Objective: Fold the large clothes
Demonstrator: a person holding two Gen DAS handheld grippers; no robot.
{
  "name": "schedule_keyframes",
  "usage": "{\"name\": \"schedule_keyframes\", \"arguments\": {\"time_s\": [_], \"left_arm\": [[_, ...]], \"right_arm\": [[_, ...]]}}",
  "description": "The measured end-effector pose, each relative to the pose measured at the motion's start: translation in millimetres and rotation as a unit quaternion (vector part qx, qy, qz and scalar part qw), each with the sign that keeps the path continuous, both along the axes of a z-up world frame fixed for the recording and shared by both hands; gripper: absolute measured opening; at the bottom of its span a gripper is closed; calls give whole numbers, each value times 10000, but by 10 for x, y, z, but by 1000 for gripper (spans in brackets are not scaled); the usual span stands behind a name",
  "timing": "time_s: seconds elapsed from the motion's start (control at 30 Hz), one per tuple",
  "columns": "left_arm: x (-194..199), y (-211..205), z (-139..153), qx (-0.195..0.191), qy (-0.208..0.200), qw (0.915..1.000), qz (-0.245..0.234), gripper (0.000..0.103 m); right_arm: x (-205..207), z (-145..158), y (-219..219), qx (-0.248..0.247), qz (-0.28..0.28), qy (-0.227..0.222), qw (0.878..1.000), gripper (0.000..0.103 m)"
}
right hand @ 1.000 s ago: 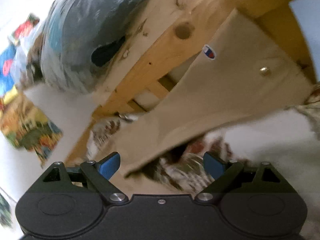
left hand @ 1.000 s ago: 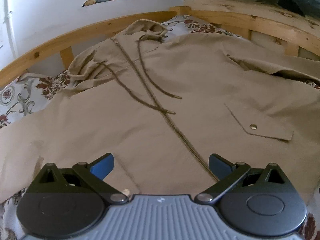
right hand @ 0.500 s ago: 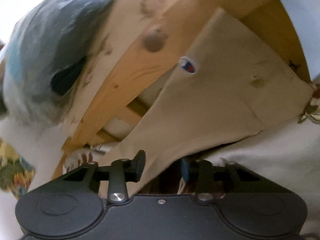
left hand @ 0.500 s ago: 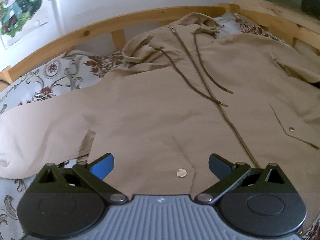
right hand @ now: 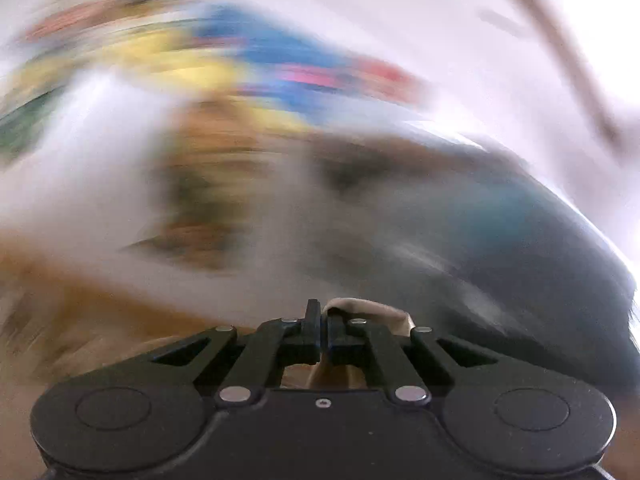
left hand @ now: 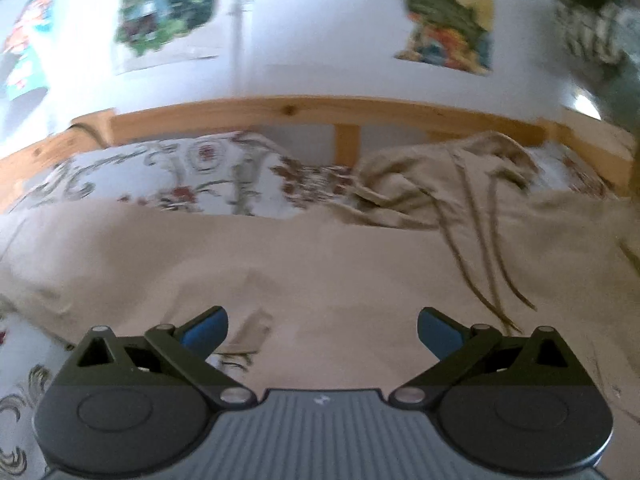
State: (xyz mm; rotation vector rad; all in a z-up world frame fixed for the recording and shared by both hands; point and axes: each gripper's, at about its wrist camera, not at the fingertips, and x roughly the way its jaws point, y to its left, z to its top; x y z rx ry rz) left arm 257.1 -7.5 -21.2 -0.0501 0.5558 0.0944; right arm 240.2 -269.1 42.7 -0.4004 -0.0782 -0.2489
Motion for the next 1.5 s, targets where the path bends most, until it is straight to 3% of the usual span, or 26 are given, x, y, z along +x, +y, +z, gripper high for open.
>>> {"name": "schedule_keyframes", "arguments": {"time_s": [0.03,0.1,0.2,0.23,0.3,0.33,0.37,0.43,0.53,0.6,0.67,0.77,0.83,0.9,0.97,1.03,1.13,1.2,1.27,1.3,1.4,1.47,1.5], "left_arm": [[10,67,-12,-91,-25,9999,116,102],[30,186,-52,-276,-32,9994,217,102],[78,293,-112,-384,74,9988,286,102],[89,310,-127,-364,90,9988,311,102],[117,321,-144,-328,92,9991,264,102],[140,312,-150,-313,73,9992,256,102],[141,291,-158,-308,51,9992,235,102],[174,205,-169,-291,24,9996,54,102],[211,9,-196,-133,-24,9990,-416,102],[210,-153,-227,28,-12,9961,-880,102],[166,-321,-260,165,-28,9885,-1504,102],[31,-617,-343,469,-161,9690,-2420,102],[-40,-864,-397,671,-242,9533,-2935,102],[-74,-1118,-414,657,-172,9363,-3444,102],[-48,-1340,-398,350,-32,9216,-3867,102],[45,-1508,-369,-210,221,9084,-4170,102],[312,-1716,-351,-1058,860,8938,-4272,100],[530,-1788,-399,-1681,1364,8879,-4059,100],[728,-1828,-481,-2294,1841,8769,-3802,102],[819,-1855,-532,-2422,2081,8760,-3614,102],[1023,-1912,-670,-2293,2570,8879,-3049,95],[1094,-1876,-727,-2273,2629,8964,-2752,74],[1132,-1842,-748,-2291,2699,8995,-2560,56]], "right_arm": [[97,-115,280,-660,487,384,9959,2],[192,-473,747,-1768,1292,1045,9701,1],[154,-1189,1207,-3243,1918,2200,8998,2],[102,-1388,1276,-3404,2012,2556,8822,4],[19,-1599,1306,-3129,2153,3285,8648,10],[-42,-1612,1273,-2813,2221,3537,8640,29],[-130,-1564,1216,-2418,2260,3638,8707,61],[-324,-1375,1071,-1598,2262,3665,8882,93],[-533,-1014,826,-525,2344,3821,8924,93],[-700,-804,579,-43,1996,3557,9130,94],[-747,-675,311,214,1288,3190,9387,96],[-708,-696,-204,606,-71,2653,9622,95],[-721,-821,-550,799,-838,2458,9624,90],[-777,-922,-836,1208,-1033,2338,9592,87],[-786,-1020,-1011,1540,-933,2280,9569,86],[-663,-1076,-1069,1644,-970,2270,9550,86],[-550,-1167,-1047,1707,-1101,2245,9531,85],[-470,-1200,-1037,1694,-1108,2245,9532,81],[-463,-1220,-982,1690,-1113,2277,9525,78],[-480,-1240,-987,1692,-1089,2302,9521,78],[-326,-1301,-961,1705,-1020,2530,9469,78],[-279,-1327,-918,1640,-1052,2604,9456,81],[-269,-1340,-893,1556,-1061,2603,9470,81]]}}
